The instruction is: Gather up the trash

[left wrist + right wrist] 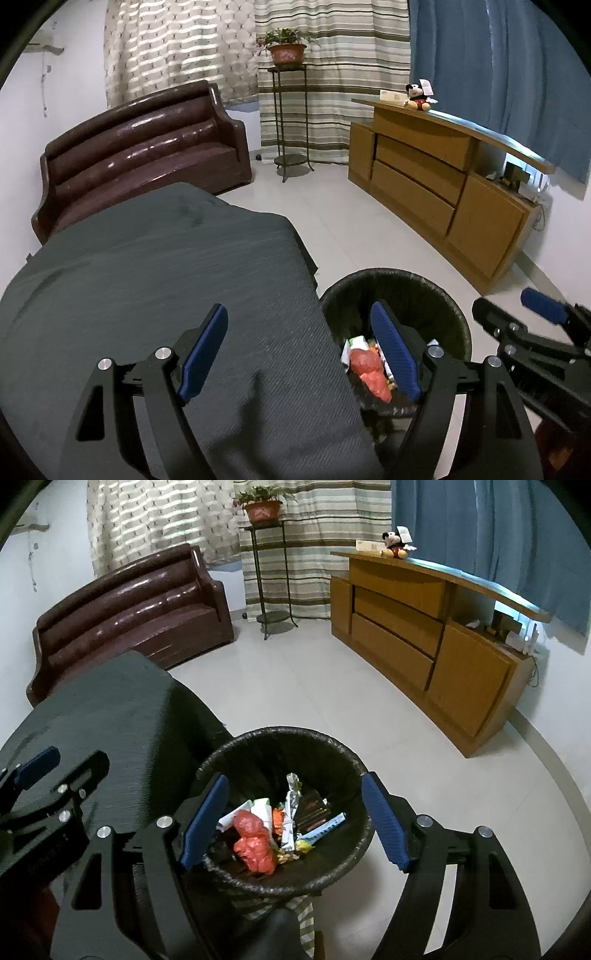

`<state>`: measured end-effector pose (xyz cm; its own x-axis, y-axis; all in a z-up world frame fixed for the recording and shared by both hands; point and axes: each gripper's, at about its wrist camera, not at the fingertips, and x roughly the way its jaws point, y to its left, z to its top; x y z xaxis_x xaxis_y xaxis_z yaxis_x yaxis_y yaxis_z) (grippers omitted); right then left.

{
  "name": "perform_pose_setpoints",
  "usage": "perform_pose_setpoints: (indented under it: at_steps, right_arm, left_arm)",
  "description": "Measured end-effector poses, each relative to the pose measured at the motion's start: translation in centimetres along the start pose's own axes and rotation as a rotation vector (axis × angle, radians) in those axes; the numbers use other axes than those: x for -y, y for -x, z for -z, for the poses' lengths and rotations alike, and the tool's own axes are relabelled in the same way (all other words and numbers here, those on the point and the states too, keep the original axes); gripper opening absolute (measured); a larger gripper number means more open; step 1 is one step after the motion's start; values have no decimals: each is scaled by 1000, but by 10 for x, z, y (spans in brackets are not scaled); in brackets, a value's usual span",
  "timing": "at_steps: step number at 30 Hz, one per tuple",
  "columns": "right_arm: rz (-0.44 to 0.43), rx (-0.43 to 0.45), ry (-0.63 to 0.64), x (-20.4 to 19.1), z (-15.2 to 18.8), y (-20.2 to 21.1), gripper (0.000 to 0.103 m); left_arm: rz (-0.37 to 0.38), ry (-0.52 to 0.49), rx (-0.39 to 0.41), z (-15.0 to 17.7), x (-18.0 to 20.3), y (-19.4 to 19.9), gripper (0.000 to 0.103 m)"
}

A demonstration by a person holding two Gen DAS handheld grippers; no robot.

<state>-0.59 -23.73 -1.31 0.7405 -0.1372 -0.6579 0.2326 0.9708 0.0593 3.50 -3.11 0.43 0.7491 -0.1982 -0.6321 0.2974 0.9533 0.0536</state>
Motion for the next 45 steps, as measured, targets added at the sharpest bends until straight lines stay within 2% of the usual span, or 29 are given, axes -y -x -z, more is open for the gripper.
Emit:
perform_pose_setpoints:
  at_steps: [22,33,45]
  right_arm:
    - [5,121,47,-19,9,58,74]
    - [4,160,59,-25,14,79,74]
    - [3,173,60,-25,16,83,74]
  left_arm:
    - [-23,52,86,17,-32,58,79]
    - [-31,71,107,21,-42,70,80]
    - [-29,70,112,23,-41,73,80]
